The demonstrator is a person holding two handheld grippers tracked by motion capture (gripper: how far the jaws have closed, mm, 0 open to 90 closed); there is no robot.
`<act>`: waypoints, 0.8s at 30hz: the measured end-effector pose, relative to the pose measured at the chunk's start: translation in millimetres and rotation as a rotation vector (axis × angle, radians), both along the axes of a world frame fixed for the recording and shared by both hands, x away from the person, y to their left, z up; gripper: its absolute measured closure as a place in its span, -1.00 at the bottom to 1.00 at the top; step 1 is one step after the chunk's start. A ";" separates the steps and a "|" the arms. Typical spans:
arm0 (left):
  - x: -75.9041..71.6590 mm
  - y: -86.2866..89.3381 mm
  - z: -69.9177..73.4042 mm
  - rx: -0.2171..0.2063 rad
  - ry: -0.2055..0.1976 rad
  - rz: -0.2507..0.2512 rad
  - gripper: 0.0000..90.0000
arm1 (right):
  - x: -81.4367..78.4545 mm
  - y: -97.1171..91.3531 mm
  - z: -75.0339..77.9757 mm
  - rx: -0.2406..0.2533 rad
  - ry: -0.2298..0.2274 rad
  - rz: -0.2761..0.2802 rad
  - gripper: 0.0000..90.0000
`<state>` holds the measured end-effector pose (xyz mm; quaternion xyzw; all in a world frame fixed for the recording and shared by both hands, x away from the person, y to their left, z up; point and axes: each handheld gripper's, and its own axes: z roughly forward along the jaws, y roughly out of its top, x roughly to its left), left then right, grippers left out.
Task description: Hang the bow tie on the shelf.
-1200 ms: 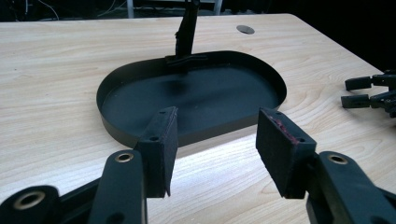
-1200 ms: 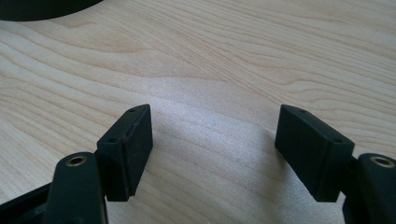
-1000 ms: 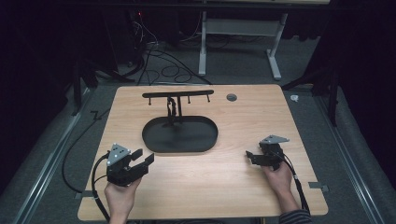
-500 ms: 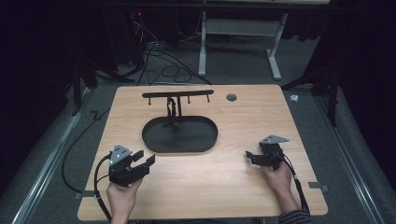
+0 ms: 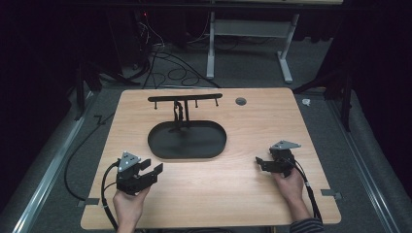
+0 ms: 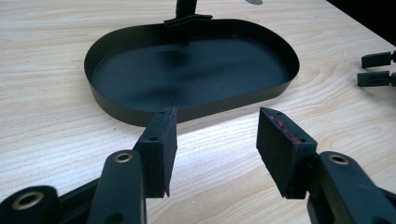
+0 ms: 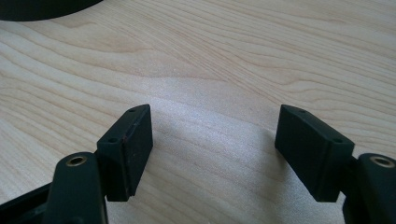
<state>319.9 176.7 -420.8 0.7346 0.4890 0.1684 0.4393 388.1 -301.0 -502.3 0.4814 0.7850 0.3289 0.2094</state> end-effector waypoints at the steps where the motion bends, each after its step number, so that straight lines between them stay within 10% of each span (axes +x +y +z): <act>1: 0.1 -0.3 -0.8 0.002 -0.001 0.000 0.08 | 0.0 0.0 0.0 0.000 0.000 0.000 -0.36; 24: 12.3 -7.0 -19.2 0.013 0.055 -0.021 0.04 | 0.0 0.0 0.0 0.000 0.000 0.000 -0.36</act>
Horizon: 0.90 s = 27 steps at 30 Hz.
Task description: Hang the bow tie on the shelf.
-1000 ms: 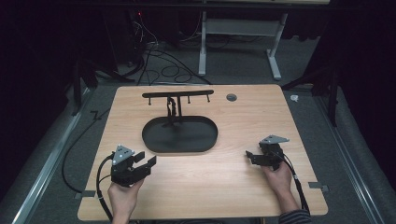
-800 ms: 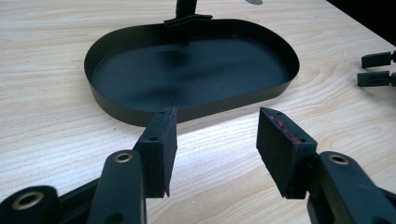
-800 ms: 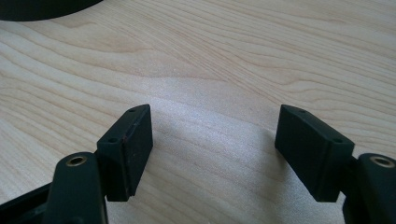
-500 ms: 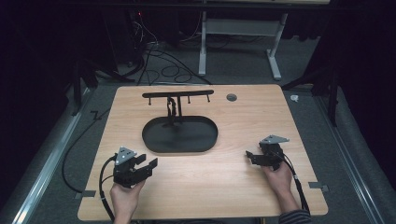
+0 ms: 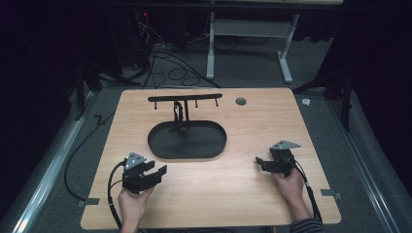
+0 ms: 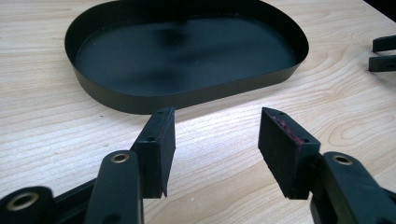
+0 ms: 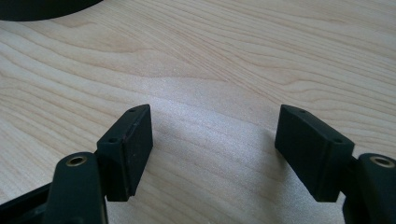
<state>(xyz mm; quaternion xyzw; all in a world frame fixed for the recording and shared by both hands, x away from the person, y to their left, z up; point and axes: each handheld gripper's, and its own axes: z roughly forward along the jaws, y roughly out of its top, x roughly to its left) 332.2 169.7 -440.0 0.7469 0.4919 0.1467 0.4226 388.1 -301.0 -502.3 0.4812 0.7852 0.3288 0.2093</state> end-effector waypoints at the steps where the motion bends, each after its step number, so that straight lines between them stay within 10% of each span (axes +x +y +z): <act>1: 0.5 -0.3 -0.8 0.001 0.001 0.000 0.04 | 0.0 0.0 0.0 0.000 0.000 0.000 -0.36; 27: 11.7 -12.1 -21.9 0.021 0.036 -0.005 0.02 | 0.0 0.0 0.0 0.000 0.000 0.000 -0.36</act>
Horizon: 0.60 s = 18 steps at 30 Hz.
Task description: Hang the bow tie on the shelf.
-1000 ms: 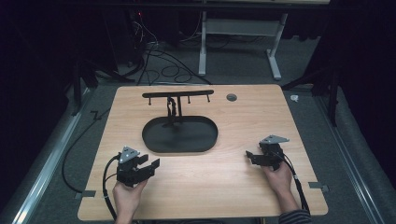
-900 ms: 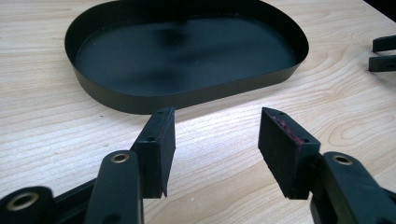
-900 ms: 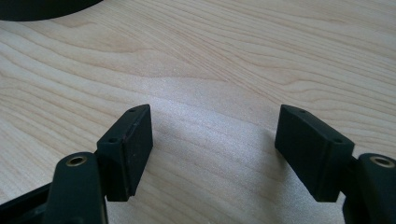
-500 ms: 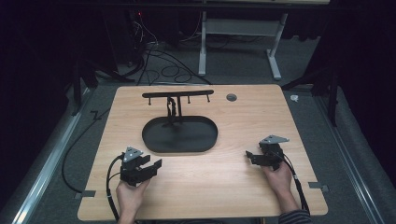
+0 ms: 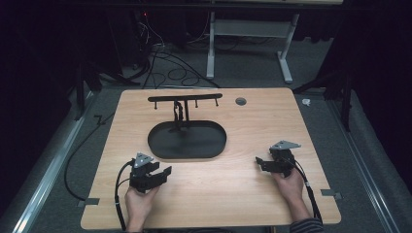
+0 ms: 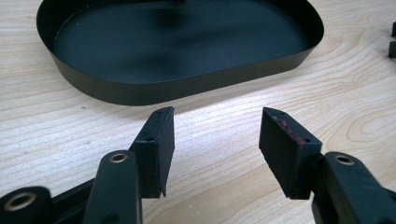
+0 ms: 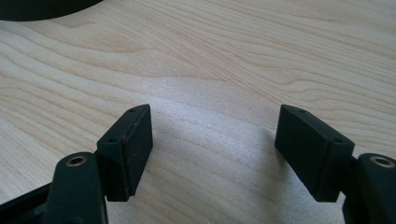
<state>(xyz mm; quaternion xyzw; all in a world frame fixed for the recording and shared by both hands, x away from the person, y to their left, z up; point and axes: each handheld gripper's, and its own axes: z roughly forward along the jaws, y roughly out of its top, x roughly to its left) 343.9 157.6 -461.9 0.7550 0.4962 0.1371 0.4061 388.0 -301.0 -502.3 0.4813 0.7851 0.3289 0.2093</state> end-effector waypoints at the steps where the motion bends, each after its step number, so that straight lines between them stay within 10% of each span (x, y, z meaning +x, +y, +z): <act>1: 0.7 -0.9 -1.0 0.005 0.004 -0.002 0.02 | 0.0 0.0 0.0 0.000 0.000 0.000 -0.36; 18: 9.0 -10.8 -12.6 0.054 0.002 -0.005 0.00 | 0.0 0.0 0.0 0.000 0.000 0.000 -0.36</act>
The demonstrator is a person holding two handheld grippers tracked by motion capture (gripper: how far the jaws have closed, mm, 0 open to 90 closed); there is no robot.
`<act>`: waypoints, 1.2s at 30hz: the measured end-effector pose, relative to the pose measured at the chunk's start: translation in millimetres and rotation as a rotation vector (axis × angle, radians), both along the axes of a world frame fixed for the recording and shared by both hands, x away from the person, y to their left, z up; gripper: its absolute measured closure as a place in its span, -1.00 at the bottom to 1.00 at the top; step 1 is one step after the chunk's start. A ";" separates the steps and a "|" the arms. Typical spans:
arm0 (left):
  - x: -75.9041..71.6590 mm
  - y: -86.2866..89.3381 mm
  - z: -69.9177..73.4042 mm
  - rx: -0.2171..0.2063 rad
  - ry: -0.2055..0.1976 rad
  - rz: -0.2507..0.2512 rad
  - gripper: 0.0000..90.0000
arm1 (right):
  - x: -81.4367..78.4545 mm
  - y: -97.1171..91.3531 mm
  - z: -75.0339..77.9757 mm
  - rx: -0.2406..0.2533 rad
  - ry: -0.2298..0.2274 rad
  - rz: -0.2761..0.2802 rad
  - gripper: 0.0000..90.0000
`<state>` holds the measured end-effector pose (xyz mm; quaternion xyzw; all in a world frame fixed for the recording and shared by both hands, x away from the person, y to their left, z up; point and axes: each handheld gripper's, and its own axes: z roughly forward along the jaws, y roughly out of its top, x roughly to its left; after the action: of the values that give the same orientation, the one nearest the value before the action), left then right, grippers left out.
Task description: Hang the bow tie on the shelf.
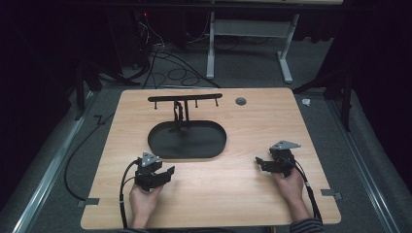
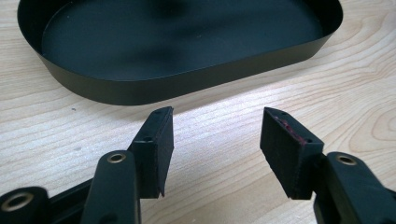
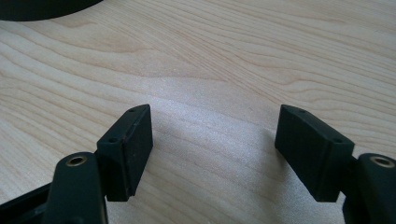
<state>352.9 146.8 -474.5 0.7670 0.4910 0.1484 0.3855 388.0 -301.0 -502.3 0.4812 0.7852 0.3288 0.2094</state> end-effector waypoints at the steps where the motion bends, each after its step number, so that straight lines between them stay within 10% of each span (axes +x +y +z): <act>1: 0.5 -0.6 -1.1 0.005 0.000 0.001 0.00 | 0.0 0.0 0.0 0.000 0.000 0.000 -0.36; 36: 10.8 -12.5 -18.3 0.087 -0.027 0.009 -0.02 | 0.0 0.0 0.0 -0.001 -0.001 0.001 -0.36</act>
<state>363.8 134.3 -492.8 0.7789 0.4821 0.1819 0.3576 388.0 -301.0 -502.3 0.4805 0.7856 0.3288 0.2095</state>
